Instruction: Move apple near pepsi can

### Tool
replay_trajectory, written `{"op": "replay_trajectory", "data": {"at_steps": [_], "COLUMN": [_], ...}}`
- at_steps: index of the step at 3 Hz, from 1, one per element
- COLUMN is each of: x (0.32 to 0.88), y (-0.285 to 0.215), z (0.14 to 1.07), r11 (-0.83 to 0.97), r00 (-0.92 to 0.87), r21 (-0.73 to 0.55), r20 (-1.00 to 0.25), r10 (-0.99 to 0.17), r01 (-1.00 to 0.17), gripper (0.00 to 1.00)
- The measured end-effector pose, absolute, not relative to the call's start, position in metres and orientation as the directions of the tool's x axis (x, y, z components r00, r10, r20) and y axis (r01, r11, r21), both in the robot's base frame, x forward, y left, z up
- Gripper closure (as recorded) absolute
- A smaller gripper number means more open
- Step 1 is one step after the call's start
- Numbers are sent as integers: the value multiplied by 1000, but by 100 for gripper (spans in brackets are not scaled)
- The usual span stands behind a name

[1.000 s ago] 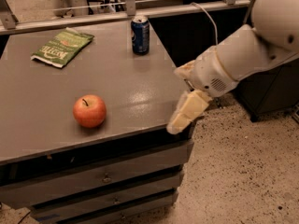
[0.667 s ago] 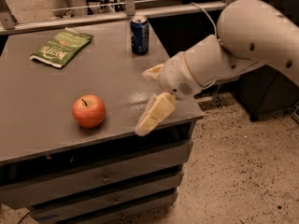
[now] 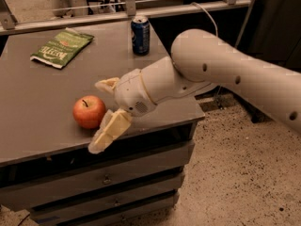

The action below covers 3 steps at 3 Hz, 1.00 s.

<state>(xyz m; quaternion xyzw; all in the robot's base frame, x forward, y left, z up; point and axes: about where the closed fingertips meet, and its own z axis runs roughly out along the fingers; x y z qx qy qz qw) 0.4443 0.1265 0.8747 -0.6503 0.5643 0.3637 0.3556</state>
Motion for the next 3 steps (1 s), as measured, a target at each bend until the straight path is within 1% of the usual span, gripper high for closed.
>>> {"op": "replay_trajectory", "data": {"at_steps": [1, 2, 3], "x": [441, 450, 466], "y": [154, 164, 165], "z": [862, 853, 852], "r11": [-140, -127, -104], "r00": [126, 129, 131], "r21": [-71, -82, -96], "r20": [-893, -900, -900], "r10": [-433, -417, -416], "r01": [-988, -988, -990], "gripper": [0, 17, 41]}}
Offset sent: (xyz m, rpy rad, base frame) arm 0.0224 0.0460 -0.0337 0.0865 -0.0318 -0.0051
